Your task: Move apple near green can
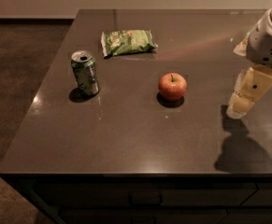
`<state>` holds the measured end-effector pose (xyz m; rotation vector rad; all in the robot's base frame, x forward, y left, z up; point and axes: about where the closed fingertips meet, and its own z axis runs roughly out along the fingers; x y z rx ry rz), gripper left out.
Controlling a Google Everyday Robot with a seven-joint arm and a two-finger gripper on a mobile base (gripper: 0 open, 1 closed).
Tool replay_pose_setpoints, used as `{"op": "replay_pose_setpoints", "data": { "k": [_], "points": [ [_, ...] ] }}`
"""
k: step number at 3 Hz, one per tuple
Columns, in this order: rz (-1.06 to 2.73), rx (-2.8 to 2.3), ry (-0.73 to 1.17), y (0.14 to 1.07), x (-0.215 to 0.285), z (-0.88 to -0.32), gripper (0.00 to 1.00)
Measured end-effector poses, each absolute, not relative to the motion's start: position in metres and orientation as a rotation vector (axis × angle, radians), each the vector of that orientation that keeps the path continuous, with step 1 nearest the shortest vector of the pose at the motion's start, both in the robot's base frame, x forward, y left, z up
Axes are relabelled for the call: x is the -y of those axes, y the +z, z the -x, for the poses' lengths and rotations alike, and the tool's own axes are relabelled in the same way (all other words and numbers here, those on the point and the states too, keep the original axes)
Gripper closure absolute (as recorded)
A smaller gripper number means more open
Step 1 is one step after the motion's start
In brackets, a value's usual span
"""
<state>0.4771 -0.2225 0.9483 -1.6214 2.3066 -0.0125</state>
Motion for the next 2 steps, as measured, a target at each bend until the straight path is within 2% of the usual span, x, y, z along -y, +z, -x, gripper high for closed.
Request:
{"op": "replay_pose_setpoints", "data": {
  "k": [2],
  "points": [
    [1.556, -2.327, 0.064, 0.907, 0.216, -0.523, 0.00]
  ]
}}
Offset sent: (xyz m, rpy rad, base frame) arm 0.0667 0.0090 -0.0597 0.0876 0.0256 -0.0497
